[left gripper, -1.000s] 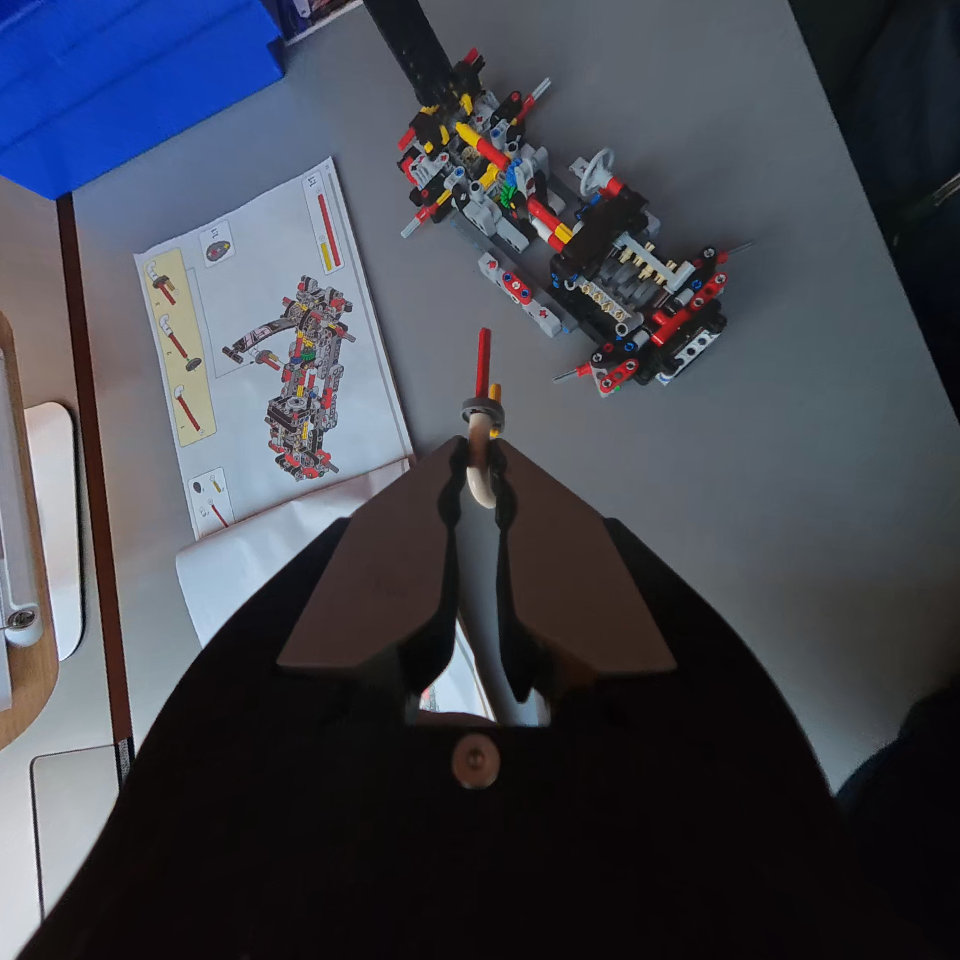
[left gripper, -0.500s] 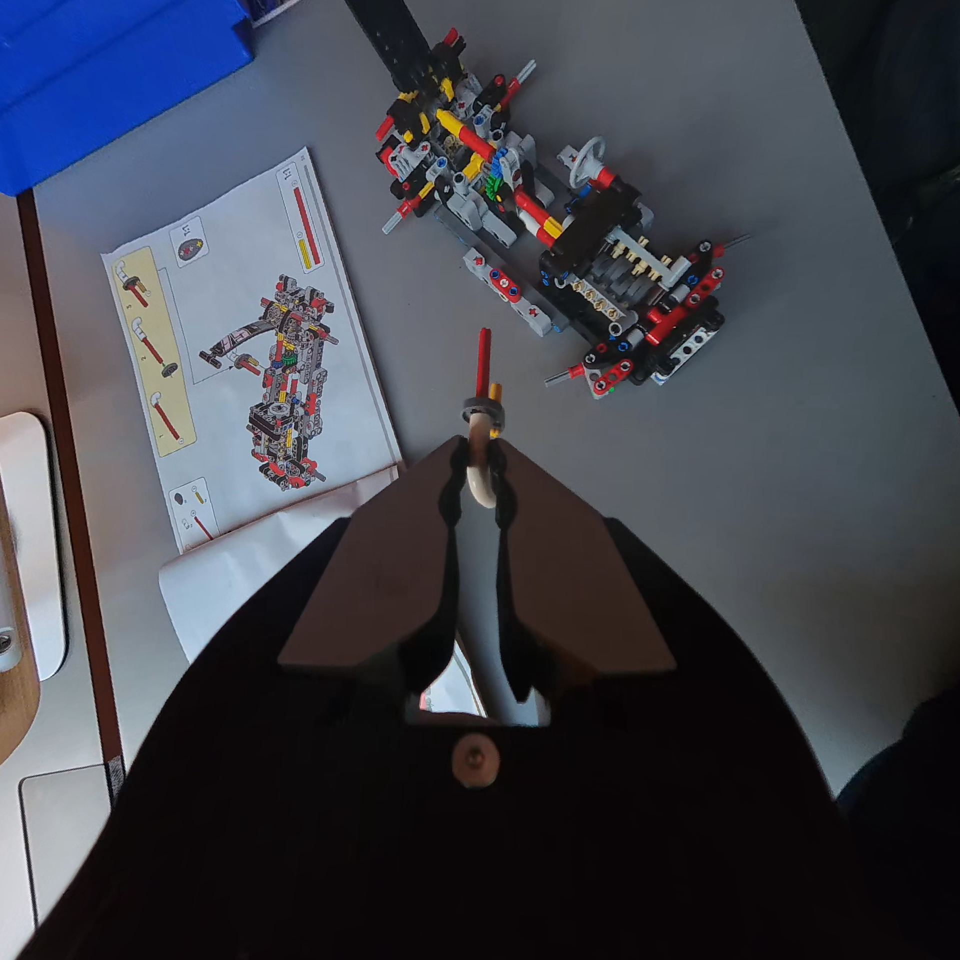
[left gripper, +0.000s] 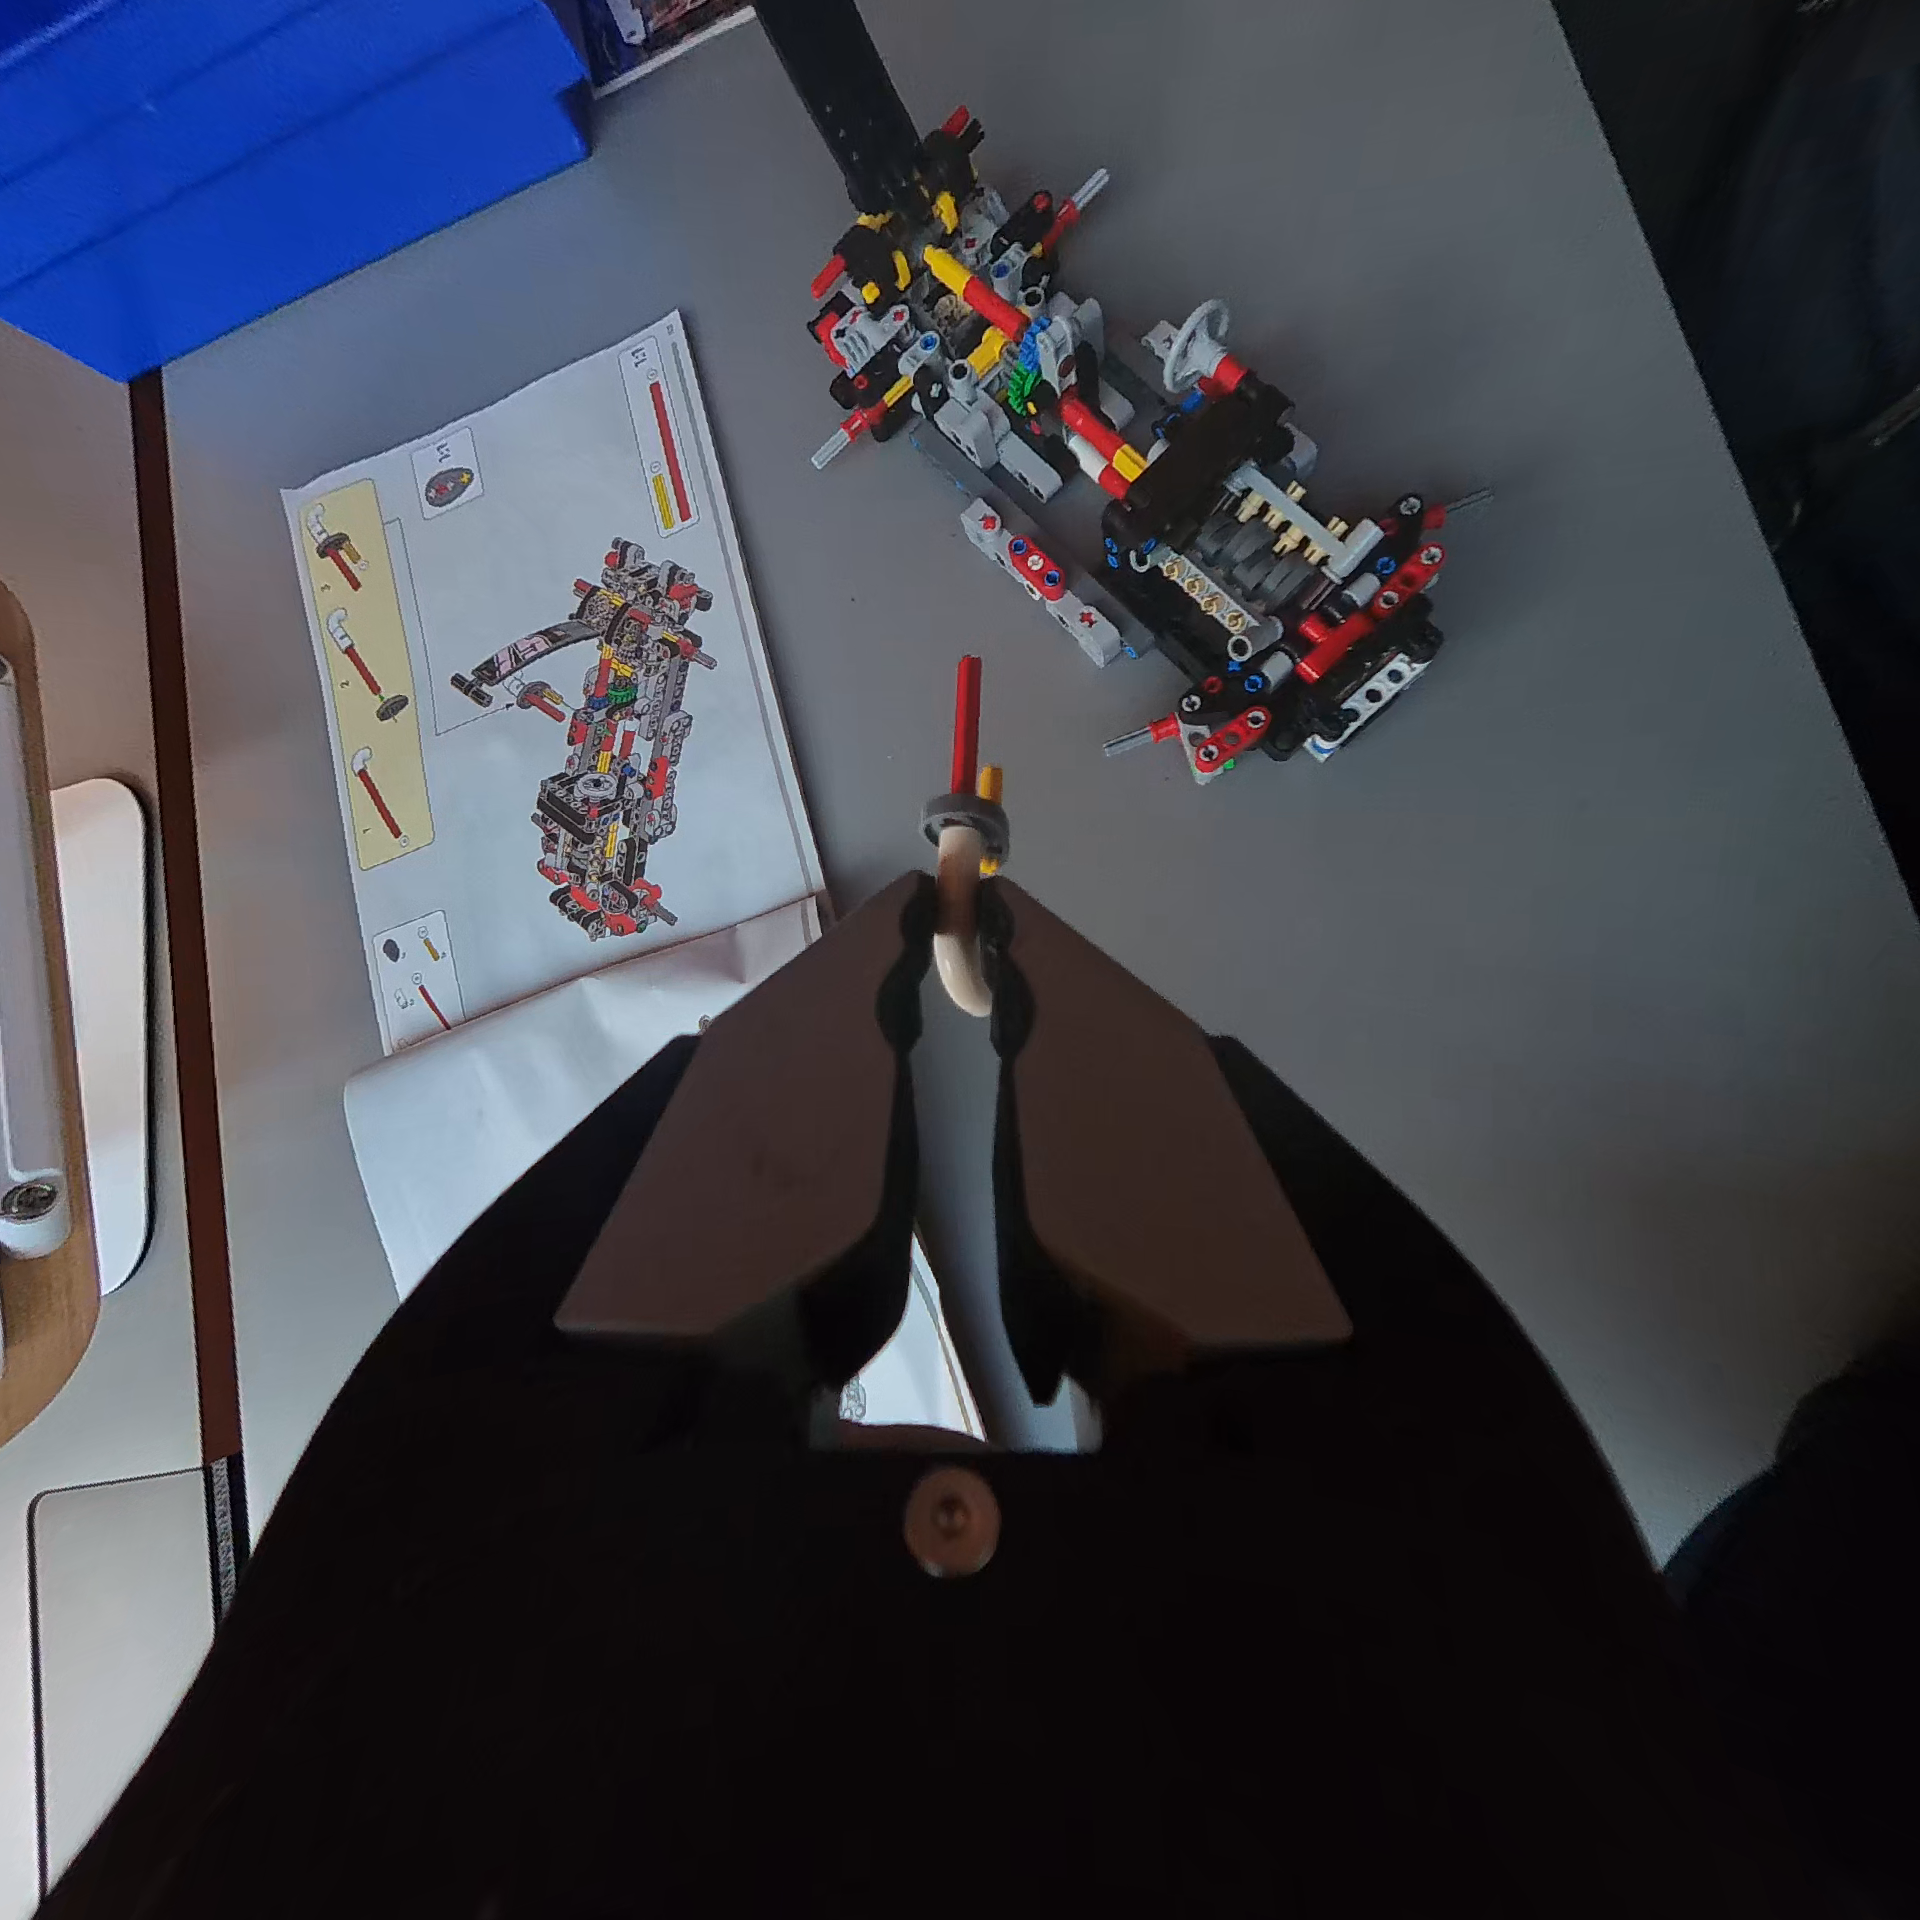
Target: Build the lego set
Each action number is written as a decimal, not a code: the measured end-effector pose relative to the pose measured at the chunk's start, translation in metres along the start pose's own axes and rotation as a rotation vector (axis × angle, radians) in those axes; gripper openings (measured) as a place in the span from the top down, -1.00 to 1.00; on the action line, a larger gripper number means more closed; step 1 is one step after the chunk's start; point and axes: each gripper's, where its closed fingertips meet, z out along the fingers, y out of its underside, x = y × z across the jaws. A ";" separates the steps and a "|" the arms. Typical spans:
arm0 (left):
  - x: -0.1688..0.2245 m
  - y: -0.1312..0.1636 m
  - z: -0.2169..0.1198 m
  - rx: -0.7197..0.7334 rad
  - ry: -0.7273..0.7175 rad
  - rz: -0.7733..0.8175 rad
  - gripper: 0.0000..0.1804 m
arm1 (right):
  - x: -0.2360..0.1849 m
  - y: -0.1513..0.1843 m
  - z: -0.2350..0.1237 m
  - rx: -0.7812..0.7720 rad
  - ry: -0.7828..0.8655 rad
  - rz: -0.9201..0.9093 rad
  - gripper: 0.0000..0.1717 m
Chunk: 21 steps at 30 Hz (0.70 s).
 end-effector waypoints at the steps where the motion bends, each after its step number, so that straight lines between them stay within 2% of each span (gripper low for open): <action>1: 0.000 0.001 0.001 -0.003 0.003 0.000 0.94 | 0.000 0.000 0.000 0.001 -0.002 0.001 0.76; 13: -0.001 0.003 0.005 -0.017 0.012 -0.003 0.95 | 0.000 0.000 -0.001 0.005 -0.008 0.007 0.76; 21: 0.003 0.005 0.020 -0.044 0.061 -0.004 0.95 | -0.001 -0.001 -0.001 0.006 -0.008 0.003 0.77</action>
